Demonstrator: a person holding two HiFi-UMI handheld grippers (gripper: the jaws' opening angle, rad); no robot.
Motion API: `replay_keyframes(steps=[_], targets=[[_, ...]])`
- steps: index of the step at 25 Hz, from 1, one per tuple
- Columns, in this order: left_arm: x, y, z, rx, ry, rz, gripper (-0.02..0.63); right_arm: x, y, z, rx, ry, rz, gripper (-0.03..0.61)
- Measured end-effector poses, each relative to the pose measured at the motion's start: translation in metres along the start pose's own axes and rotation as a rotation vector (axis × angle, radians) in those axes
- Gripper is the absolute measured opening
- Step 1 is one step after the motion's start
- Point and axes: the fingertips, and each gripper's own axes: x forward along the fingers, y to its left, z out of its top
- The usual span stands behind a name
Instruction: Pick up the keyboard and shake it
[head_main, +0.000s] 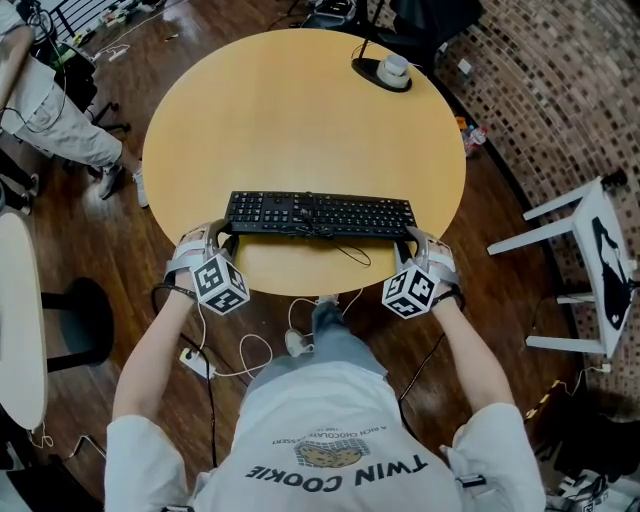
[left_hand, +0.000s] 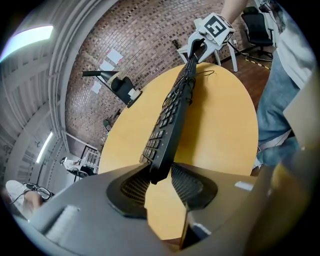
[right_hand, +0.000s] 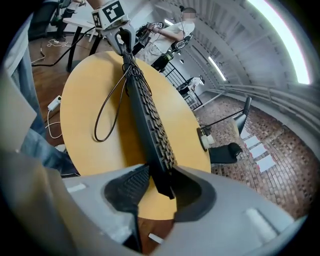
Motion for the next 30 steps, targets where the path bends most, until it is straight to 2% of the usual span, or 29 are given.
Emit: replay_keyframes(steps=[3,8,14,18,21,26,30], targets=[[0.003,-0.009,-0.003,0.015,0.015,-0.006,0.146,0.002,0.009,-0.003,-0.015,0.020,0.022,0.138],[0.005,-0.027,-0.007,0.034,0.029,-0.069,0.135,0.006,0.029,-0.011,-0.027,0.084,0.130,0.143],[-0.002,-0.035,-0.001,-0.004,0.042,-0.079,0.114,-0.007,0.028,-0.006,0.090,0.086,0.203,0.143],[-0.019,-0.036,0.012,-0.120,0.021,-0.070,0.098,-0.027,0.019,0.006,0.216,0.028,0.218,0.143],[-0.033,-0.043,0.032,-0.209,-0.012,-0.060,0.070,-0.041,0.022,0.016,0.330,-0.015,0.265,0.143],[-0.061,-0.072,0.087,-0.318,-0.072,-0.043,0.041,-0.072,0.033,0.024,0.477,-0.132,0.355,0.140],[-0.097,-0.109,0.139,-0.418,-0.114,-0.030,0.021,-0.118,0.047,0.011,0.620,-0.222,0.400,0.120]])
